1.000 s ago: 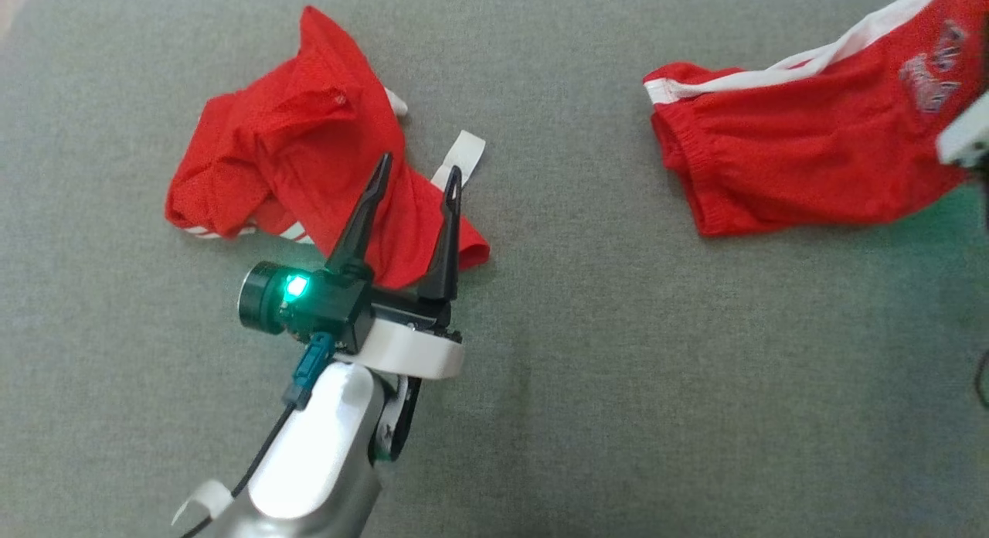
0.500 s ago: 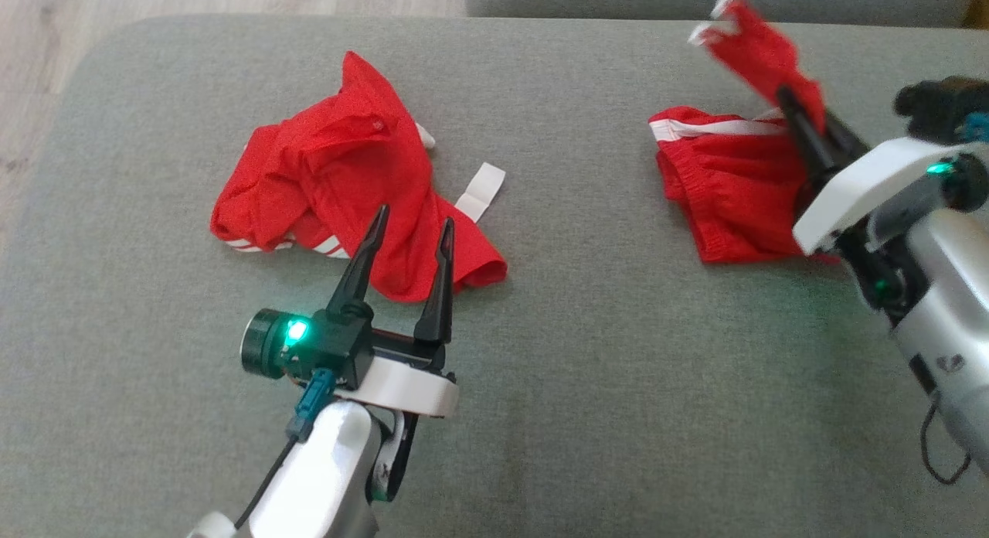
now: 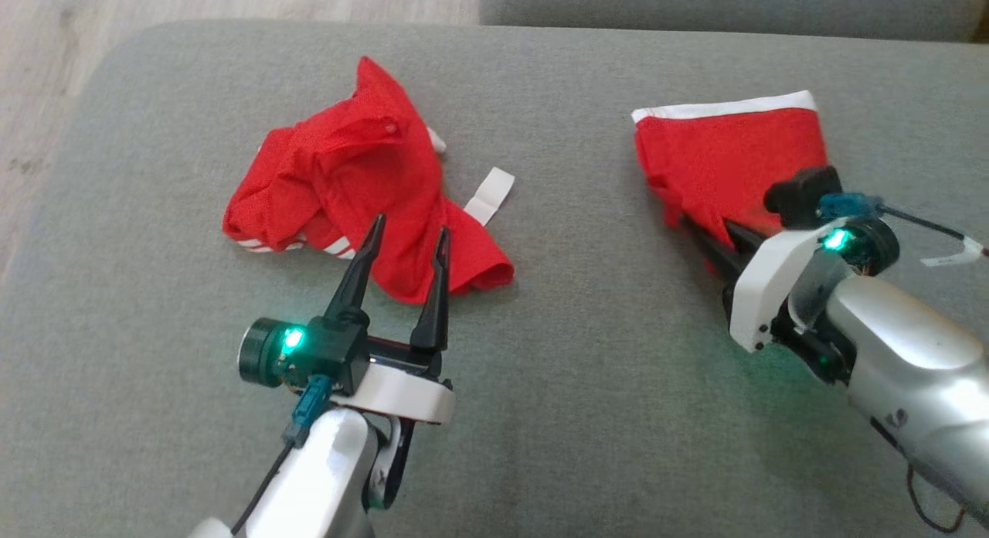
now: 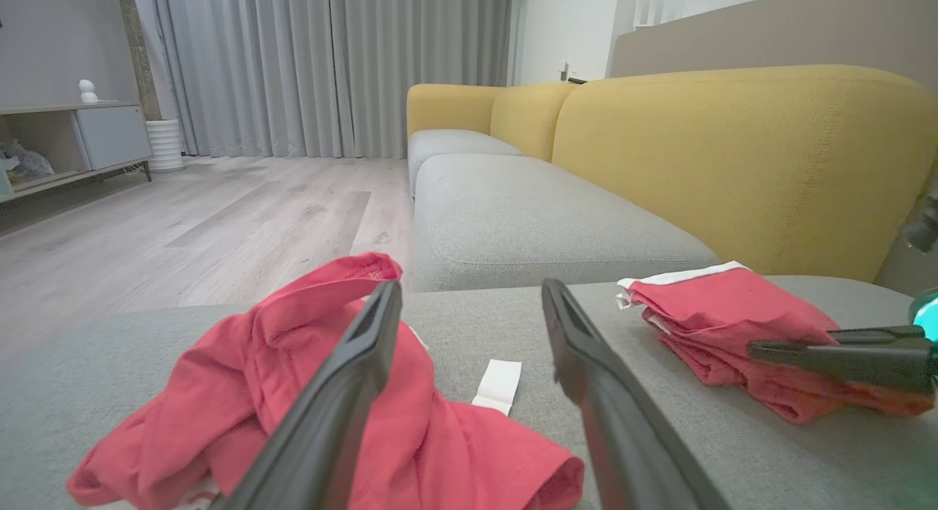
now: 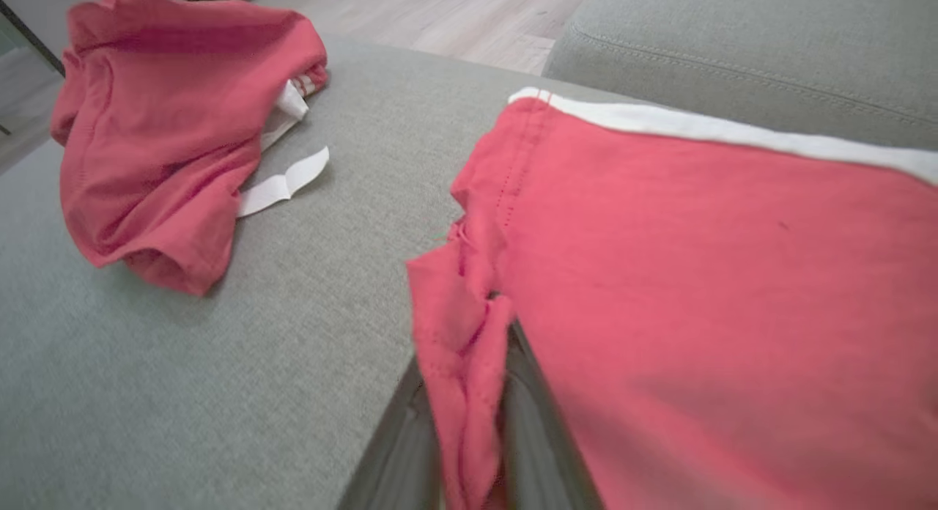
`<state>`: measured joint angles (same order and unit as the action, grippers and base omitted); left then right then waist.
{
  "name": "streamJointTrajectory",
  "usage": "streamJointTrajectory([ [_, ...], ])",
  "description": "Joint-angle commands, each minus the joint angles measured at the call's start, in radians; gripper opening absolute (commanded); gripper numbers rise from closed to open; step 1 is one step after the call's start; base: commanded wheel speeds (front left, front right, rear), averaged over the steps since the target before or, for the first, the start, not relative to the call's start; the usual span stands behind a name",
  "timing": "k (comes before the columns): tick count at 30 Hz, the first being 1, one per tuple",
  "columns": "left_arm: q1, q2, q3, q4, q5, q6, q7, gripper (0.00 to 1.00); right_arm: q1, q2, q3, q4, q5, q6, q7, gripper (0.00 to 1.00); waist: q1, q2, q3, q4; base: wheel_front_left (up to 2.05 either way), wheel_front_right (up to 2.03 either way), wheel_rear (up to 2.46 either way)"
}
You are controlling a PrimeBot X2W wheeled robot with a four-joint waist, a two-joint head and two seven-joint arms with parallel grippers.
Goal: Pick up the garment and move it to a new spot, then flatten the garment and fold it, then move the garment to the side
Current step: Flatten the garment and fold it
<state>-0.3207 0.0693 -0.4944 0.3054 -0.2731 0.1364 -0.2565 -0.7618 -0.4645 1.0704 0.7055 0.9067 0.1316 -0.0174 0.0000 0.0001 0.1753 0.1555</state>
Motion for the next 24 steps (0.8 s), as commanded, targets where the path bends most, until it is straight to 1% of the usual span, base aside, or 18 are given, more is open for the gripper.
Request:
streamJointTrajectory([
  [1, -0.018, 0.016, 0.028, -0.029, -0.005, 0.008, -0.004, 1.00, -0.035, -0.017, -0.006, -0.013, 0.024, -0.001, -0.016, 1.00, 0.0000, -0.0001, -0.008, -0.014, 0.00, 0.00, 0.00],
  [7, -0.029, 0.021, 0.046, -0.038, -0.014, 0.010, -0.005, 1.00, -0.100, -0.050, -0.066, -0.001, 0.098, -0.001, -0.162, 1.00, 0.0000, -0.0001, -0.039, -0.075, 0.00, 0.00, 0.00],
  [10, -0.031, 0.022, 0.063, -0.051, -0.018, 0.013, -0.005, 1.00, -0.115, -0.065, -0.120, 0.016, 0.102, -0.001, -0.218, 1.00, 0.0000, -0.0001, -0.057, -0.110, 0.00, 0.00, 0.00],
  [12, -0.028, 0.022, 0.075, -0.061, -0.019, 0.014, -0.005, 1.00, -0.119, -0.067, -0.169, 0.035, 0.081, -0.001, -0.236, 1.00, 0.0000, -0.0001, -0.067, -0.133, 0.00, 0.00, 0.00],
  [14, -0.022, 0.021, 0.088, -0.072, -0.018, 0.016, -0.005, 1.00, -0.113, -0.058, -0.249, 0.053, 0.061, -0.001, -0.243, 1.00, 0.0000, -0.0001, -0.077, -0.152, 0.00, 0.00, 0.00],
  [17, -0.007, 0.018, 0.106, -0.085, -0.015, 0.016, -0.005, 1.00, -0.067, -0.029, -0.431, 0.021, -0.009, -0.001, -0.244, 1.00, 0.0000, -0.0001, -0.091, -0.179, 0.00, 0.00, 0.00],
  [21, 0.023, 0.012, 0.123, -0.093, -0.008, 0.010, -0.005, 1.00, 0.077, 0.032, -0.670, -0.044, -0.177, -0.001, -0.244, 1.00, 0.0000, -0.0001, -0.110, -0.199, 0.00, 0.00, 0.00],
  [24, 0.054, 0.006, 0.136, -0.096, -0.003, 0.003, -0.005, 1.00, 0.215, 0.101, -0.843, -0.118, -0.339, -0.001, -0.244, 1.00, 0.0000, -0.0001, -0.123, -0.207, 0.00, 0.00, 0.00],
])
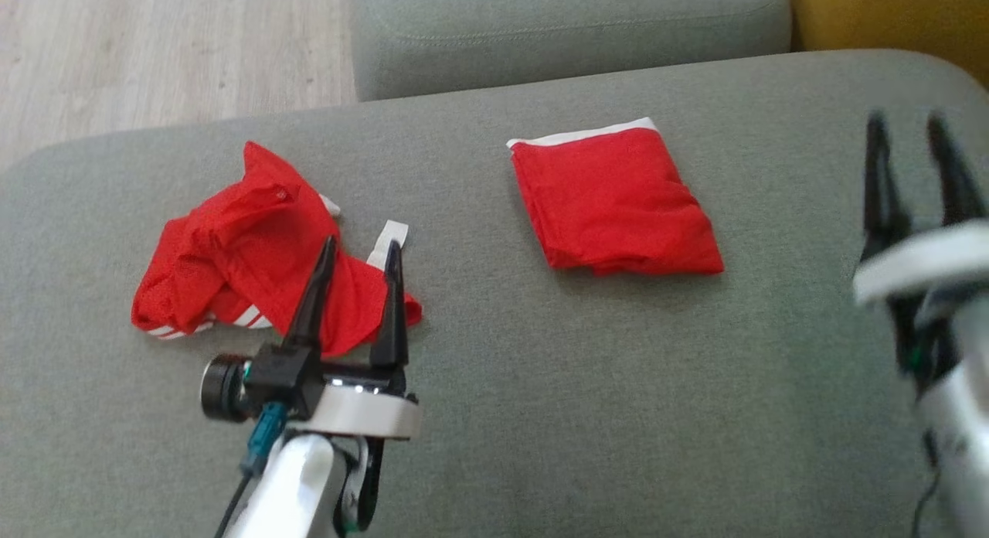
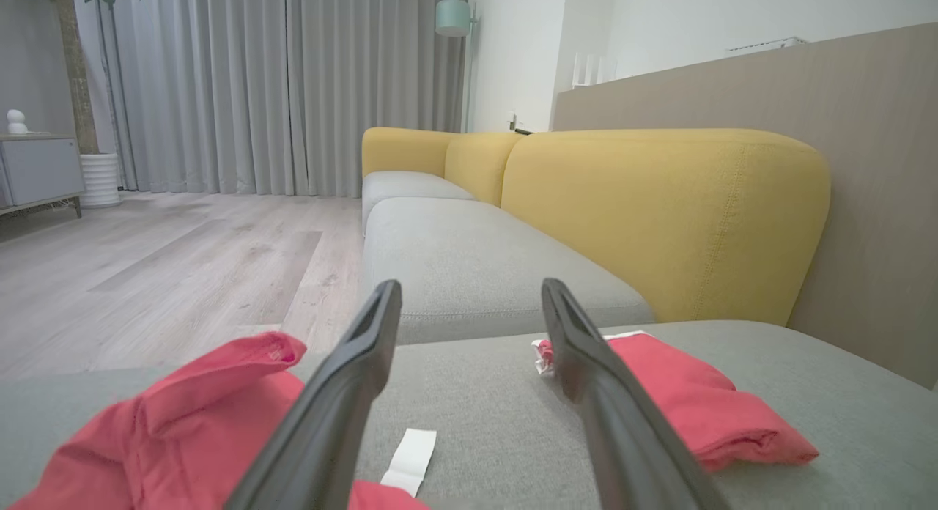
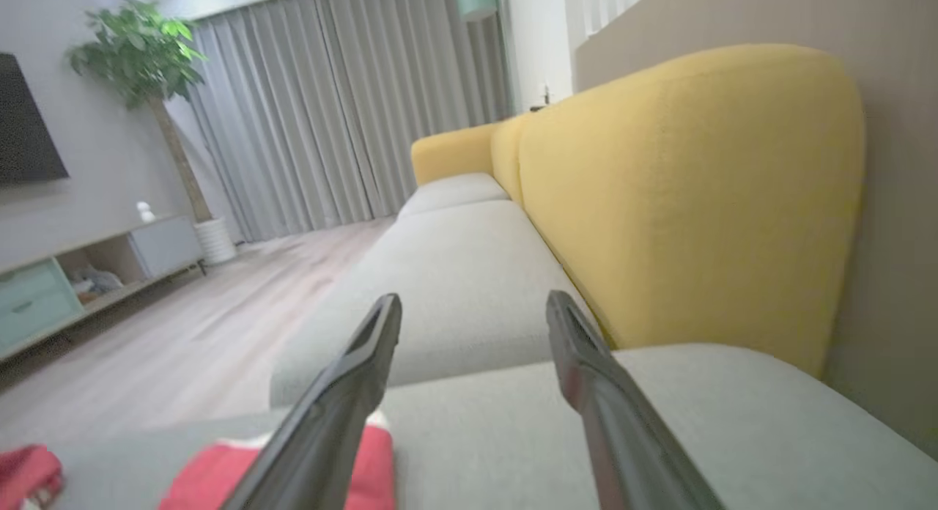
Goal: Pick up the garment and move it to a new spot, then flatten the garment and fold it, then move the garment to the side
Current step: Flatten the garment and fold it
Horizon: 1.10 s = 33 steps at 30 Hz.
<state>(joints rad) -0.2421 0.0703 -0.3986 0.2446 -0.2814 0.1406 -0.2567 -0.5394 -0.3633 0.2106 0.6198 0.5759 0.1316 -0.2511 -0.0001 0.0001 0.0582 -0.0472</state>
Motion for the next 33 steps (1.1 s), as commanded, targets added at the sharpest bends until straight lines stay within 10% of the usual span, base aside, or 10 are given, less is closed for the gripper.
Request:
streamJointTrajectory([
  [1, -0.013, 0.003, 0.045, -0.036, 0.007, -0.004, -0.005, 1.00, 0.042, 0.026, -0.029, -0.062, -0.071, -0.001, -0.010, 1.00, 0.0001, -0.0001, -0.008, -0.007, 0.00, 0.00, 0.00],
  [8, 0.066, -0.007, 0.071, -0.037, 0.036, -0.006, -0.005, 1.00, 0.313, 0.232, -0.229, -0.251, -0.336, -0.001, -0.011, 1.00, 0.0001, -0.0001, -0.014, -0.009, 0.00, 0.00, 0.00],
  [17, 0.048, -0.016, 0.078, -0.051, 0.063, -0.028, -0.005, 1.00, 0.354, 0.291, -0.259, -0.369, -0.422, -0.001, 0.022, 1.00, 0.0001, -0.0001, 0.047, 0.025, 0.00, 0.00, 0.00],
  [18, 0.041, -0.017, 0.076, -0.052, 0.066, -0.028, -0.005, 1.00, 0.343, 0.288, -0.256, -0.374, -0.423, -0.001, 0.032, 0.21, 0.0001, -0.0001, 0.061, 0.033, 0.00, 0.00, 0.00],
  [19, 0.033, -0.017, 0.074, -0.054, 0.068, -0.029, -0.005, 1.00, 0.328, 0.285, -0.256, -0.381, -0.419, -0.001, 0.040, 0.00, 0.0001, -0.0001, 0.078, 0.043, 0.00, 0.00, 0.00],
  [33, -0.088, -0.020, 0.000, -0.072, 0.055, -0.022, -0.005, 1.00, -0.040, 0.207, -0.223, -0.142, -0.422, -0.001, 0.183, 0.00, 0.0001, -0.0001, 0.298, 0.194, 0.00, 0.00, 0.00],
])
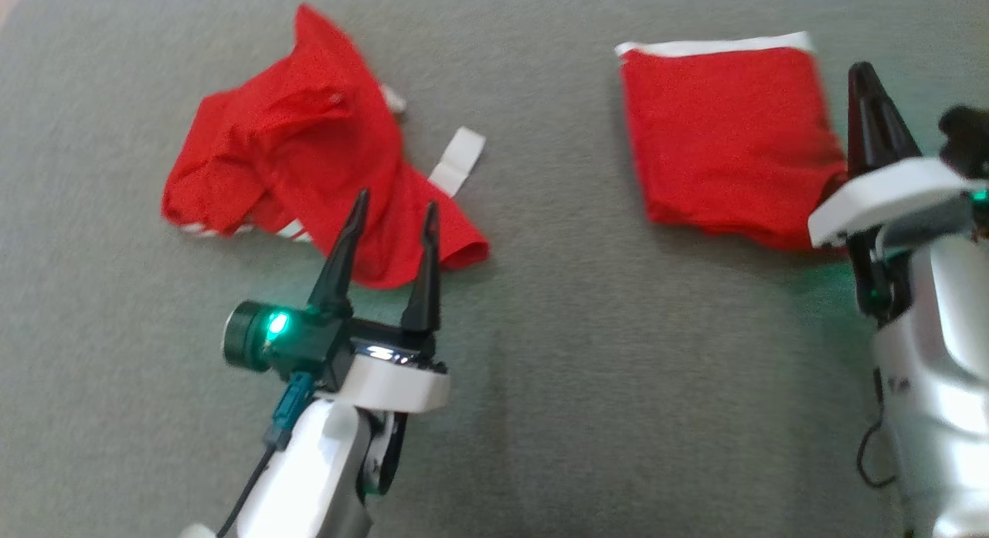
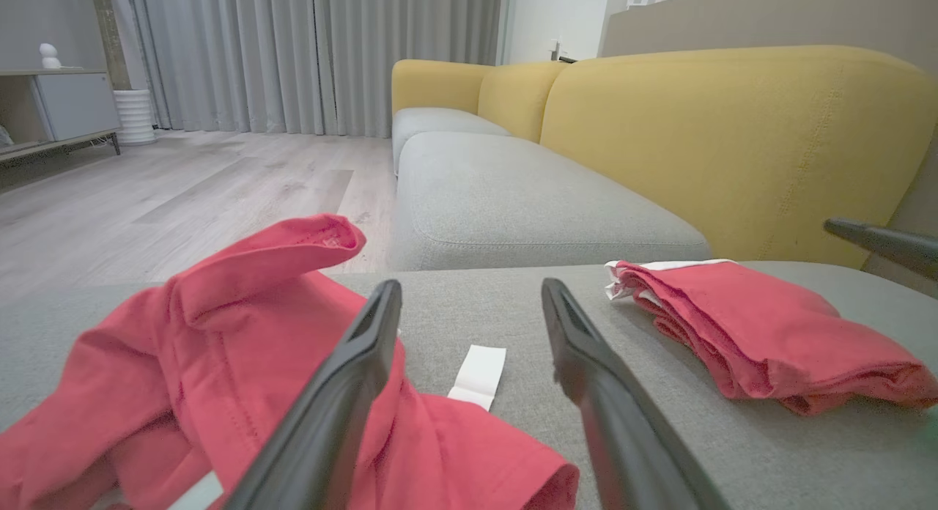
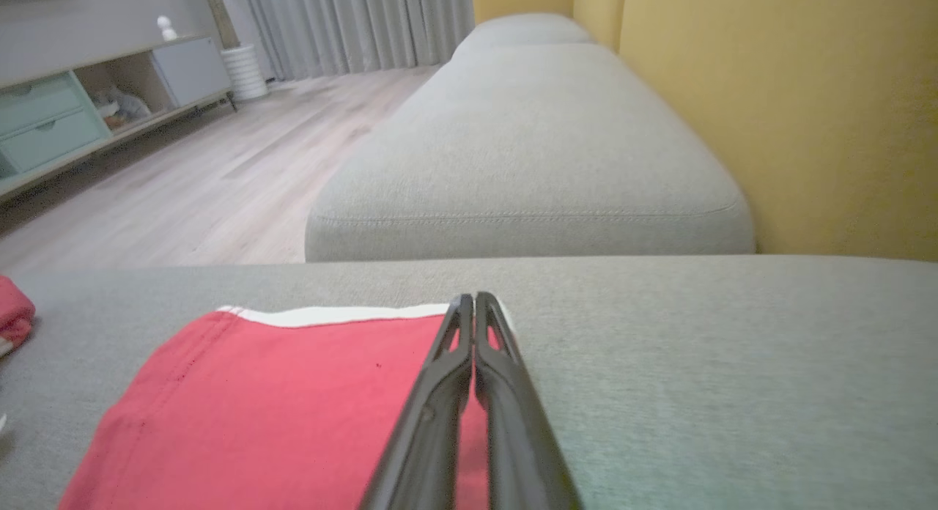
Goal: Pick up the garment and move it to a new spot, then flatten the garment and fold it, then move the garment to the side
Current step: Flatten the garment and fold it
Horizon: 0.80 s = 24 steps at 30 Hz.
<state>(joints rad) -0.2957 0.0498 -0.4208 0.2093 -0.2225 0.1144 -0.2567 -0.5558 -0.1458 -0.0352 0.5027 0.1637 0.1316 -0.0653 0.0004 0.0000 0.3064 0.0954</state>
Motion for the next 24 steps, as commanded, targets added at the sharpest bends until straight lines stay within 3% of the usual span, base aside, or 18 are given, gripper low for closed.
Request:
streamJointTrajectory([
  [1, -0.042, 0.001, 0.013, -0.037, -0.008, 0.007, -0.005, 1.00, -0.050, -0.013, 0.027, 0.018, -0.015, -0.001, -0.006, 0.00, -0.0004, 0.0000, 0.058, 0.060, 0.00, 0.00, 0.00],
  [10, -0.069, 0.001, -0.017, -0.037, -0.020, 0.030, -0.005, 1.00, -0.177, 0.007, 0.085, 0.381, -0.055, -0.001, -0.087, 0.00, -0.0004, 0.0000, 0.058, 0.090, 0.00, 0.00, 0.00],
  [15, -0.063, 0.001, -0.005, -0.036, -0.010, 0.026, -0.005, 1.00, -0.229, 0.059, 0.119, 0.445, -0.047, -0.001, -0.172, 0.00, -0.0004, 0.0000, 0.036, 0.081, 0.00, 0.00, 0.00],
  [24, -0.062, 0.001, -0.020, -0.044, -0.015, 0.026, -0.005, 1.00, -0.240, 0.089, 0.190, 0.609, -0.021, -0.001, -0.184, 0.00, -0.0004, 0.0000, 0.035, 0.106, 0.00, 0.00, 0.00],
])
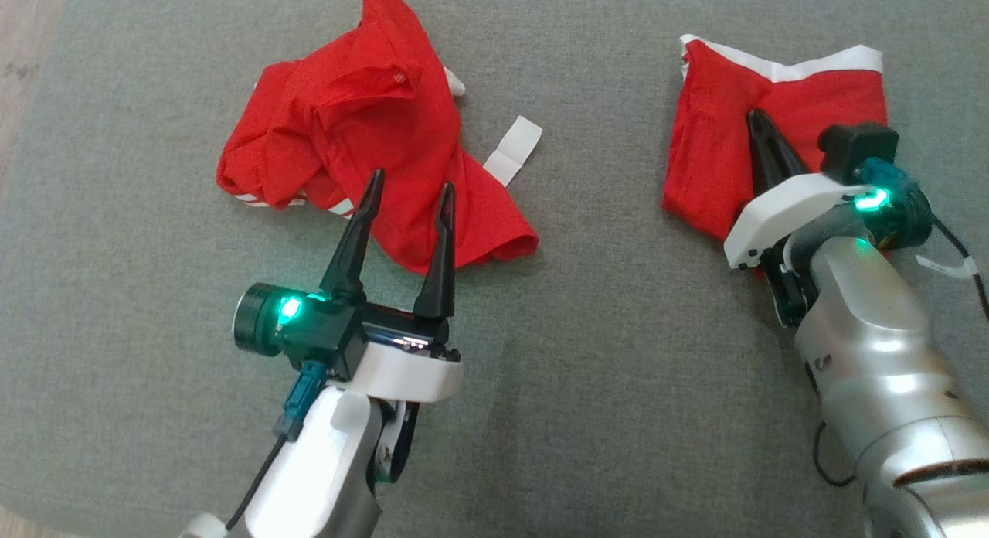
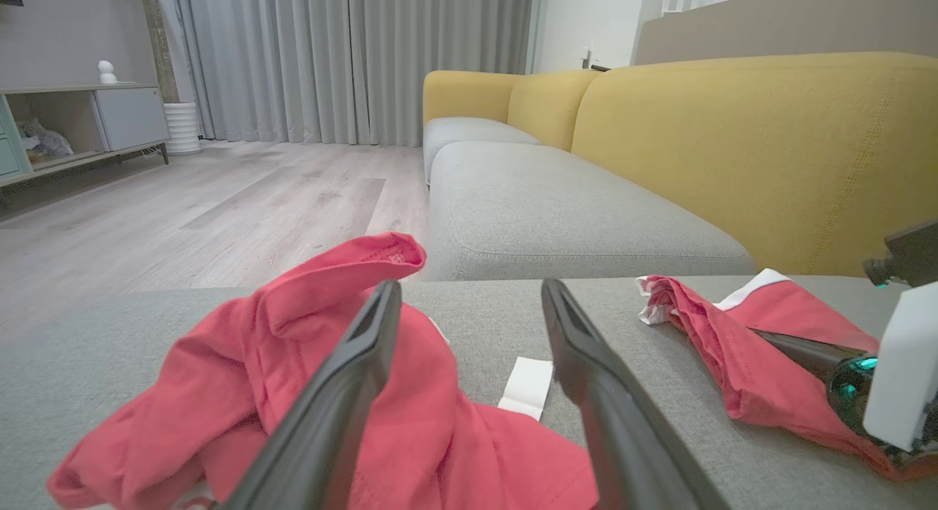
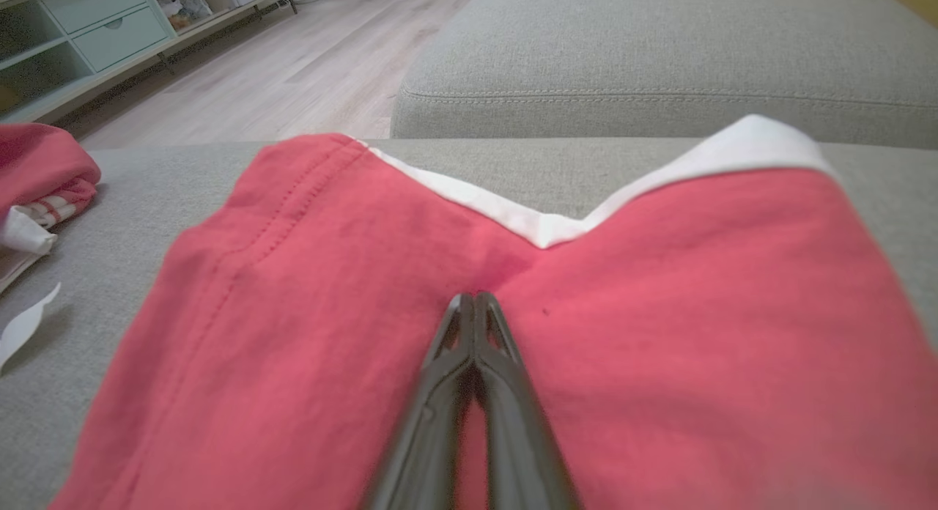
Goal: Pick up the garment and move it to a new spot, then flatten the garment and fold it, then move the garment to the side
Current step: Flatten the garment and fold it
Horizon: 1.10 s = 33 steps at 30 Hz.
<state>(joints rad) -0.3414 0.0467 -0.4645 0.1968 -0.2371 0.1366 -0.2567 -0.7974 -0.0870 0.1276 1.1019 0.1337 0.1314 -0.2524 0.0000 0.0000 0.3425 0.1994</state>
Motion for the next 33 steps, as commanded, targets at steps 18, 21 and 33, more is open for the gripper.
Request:
streamJointTrajectory([
  [18, 0.042, 0.004, 0.078, -0.024, -0.005, 0.001, -0.005, 1.00, 0.211, -0.010, -0.024, -0.363, 0.083, -0.001, -0.009, 0.00, 0.0000, 0.0000, -0.165, -0.095, 0.00, 0.00, 0.00],
  [21, 0.053, 0.004, 0.090, -0.022, -0.003, 0.000, -0.005, 1.00, 0.264, -0.011, -0.042, -0.420, 0.069, -0.001, -0.009, 0.00, 0.0000, 0.0000, -0.183, -0.113, 0.00, 0.00, 0.00],
  [33, 0.153, 0.004, 0.151, 0.002, -0.005, -0.011, -0.005, 1.00, 0.561, 0.029, -0.135, -0.678, -0.018, -0.001, -0.009, 1.00, 0.0000, 0.0000, -0.256, -0.184, 0.00, 0.00, 0.00],
])
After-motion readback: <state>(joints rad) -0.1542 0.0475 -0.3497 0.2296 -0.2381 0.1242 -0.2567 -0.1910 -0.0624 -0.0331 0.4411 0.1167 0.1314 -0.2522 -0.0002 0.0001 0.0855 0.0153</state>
